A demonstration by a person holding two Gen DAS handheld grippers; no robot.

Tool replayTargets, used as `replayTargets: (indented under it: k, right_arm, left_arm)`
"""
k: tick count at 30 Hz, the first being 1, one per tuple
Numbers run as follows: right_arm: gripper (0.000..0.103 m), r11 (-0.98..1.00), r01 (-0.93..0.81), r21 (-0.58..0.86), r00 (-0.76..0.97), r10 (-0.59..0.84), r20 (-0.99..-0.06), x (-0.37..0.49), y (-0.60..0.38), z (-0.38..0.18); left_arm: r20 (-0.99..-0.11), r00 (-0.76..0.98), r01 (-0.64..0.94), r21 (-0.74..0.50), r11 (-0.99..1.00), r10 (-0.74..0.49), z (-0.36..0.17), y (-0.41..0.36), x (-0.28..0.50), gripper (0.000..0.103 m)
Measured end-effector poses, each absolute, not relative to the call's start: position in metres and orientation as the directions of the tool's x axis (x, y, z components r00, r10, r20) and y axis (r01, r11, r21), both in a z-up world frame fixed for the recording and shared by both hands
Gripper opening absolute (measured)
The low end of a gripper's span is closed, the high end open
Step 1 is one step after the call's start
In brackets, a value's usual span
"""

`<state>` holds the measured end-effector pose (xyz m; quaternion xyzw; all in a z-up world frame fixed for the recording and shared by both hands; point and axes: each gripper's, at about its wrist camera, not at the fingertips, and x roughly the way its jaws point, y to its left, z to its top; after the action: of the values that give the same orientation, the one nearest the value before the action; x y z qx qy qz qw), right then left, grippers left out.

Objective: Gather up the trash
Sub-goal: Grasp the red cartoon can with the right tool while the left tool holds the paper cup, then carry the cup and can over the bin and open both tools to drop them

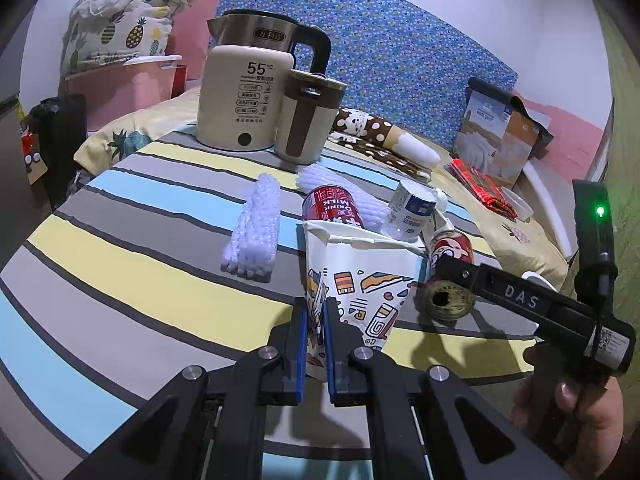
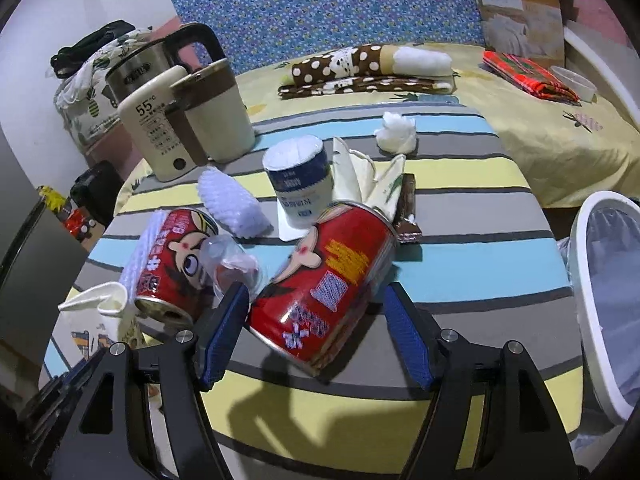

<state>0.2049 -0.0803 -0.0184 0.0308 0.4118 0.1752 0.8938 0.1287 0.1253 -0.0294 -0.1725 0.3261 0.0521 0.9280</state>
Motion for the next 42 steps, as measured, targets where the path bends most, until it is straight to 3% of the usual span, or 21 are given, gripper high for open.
replayTargets:
  k: [12,15,42]
  right_arm:
    - [0.07,0.937,-0.314,0.152,0.593,0.319,-0.739,0.207,-0.092,-0.024]
    - [0.055,0.931,-0.322,0.17,0.587,0.337,-0.736,0.207,-0.095,-0.025]
    - [0.054,0.92,-0.333,0.205,0.66,0.383,-0.646,0.15,-0.16,0.004]
  left_arm:
    - [-0.632,0.774,-0.18,-0.283,0.942,-0.043,-0.034,0.118,0.134,0.007]
    - [-0.637,0.77,-0.178,-0.275,0.945,-0.04,-0.035,0.115,0.136,0.007]
    - [-0.641,0.758,-0.028,-0.213,0.977,-0.118,-0.016,0.031,0.119,0.007]
